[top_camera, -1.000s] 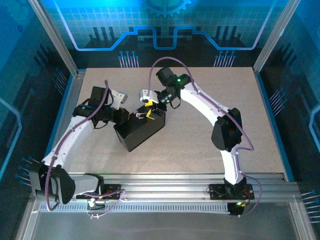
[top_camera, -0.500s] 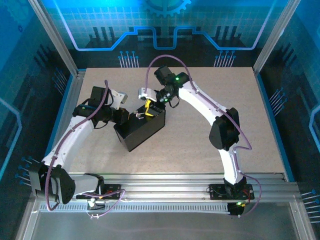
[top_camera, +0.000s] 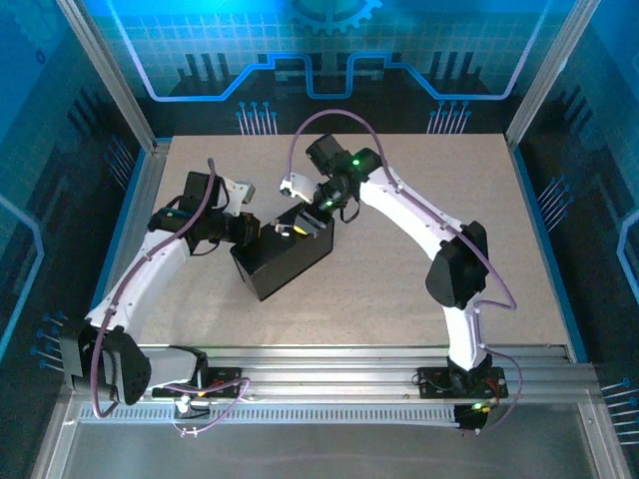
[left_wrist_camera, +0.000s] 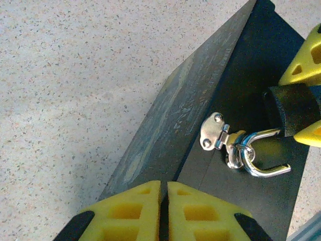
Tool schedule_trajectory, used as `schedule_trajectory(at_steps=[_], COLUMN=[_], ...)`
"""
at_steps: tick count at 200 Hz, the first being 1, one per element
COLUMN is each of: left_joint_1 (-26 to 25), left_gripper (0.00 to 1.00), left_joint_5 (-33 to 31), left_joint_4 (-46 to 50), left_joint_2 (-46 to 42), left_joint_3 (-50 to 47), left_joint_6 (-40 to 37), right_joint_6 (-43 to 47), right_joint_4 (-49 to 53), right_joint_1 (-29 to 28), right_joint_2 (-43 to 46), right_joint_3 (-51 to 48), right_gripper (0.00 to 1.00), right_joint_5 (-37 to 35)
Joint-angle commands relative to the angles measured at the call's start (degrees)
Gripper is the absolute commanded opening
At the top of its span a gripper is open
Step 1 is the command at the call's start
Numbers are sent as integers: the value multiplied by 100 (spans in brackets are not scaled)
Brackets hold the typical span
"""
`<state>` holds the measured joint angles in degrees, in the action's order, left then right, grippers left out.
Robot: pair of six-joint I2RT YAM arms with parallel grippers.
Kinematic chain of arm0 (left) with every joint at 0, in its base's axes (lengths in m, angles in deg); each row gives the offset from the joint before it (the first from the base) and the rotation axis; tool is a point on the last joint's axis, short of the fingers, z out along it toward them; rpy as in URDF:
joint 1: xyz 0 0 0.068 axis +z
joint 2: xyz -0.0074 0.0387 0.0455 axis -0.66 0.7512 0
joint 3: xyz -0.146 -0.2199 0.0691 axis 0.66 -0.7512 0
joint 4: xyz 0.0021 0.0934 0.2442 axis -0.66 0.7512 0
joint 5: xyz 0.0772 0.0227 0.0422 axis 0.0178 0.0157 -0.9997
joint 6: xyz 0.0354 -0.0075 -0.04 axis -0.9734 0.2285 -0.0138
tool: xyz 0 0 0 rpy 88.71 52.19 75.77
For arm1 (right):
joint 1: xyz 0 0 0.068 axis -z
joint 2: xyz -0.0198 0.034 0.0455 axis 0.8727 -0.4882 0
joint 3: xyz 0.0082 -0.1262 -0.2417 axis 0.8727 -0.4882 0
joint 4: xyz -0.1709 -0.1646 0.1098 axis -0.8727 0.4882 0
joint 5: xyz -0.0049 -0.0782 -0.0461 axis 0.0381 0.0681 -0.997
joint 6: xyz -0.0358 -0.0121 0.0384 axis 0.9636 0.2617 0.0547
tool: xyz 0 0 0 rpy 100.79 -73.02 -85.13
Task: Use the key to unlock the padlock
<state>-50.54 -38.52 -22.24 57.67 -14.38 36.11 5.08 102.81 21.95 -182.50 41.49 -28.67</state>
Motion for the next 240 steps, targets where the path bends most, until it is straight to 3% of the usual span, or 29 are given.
schedule_trajectory(at_steps=[1, 28, 90, 145, 240], left_joint_1=[-3, -74, -448, -954, -707], left_gripper=[10, 10, 10, 10, 10], left_joint_5=[-112, 109, 1308, 1143, 595], left_joint_4=[278, 330, 273, -41, -438], left_joint_2=[155, 178, 376, 599, 512], left_joint_3=[57, 72, -47, -115, -87], left_joint_6=[127, 150, 150, 444, 874], right_joint_6=[-916, -1750, -2884, -3715, -4621], right_joint_4=[502, 375, -314, -745, -1568], right_joint_1=[67, 25, 48, -142, -140], right_joint_2=[176, 286, 184, -137, -367], right_joint_3=[-73, -138, -87, 97, 64], right_gripper=[0, 0, 0, 0, 0], right_joint_5=[-1131, -1570, -2075, -2605, -2825])
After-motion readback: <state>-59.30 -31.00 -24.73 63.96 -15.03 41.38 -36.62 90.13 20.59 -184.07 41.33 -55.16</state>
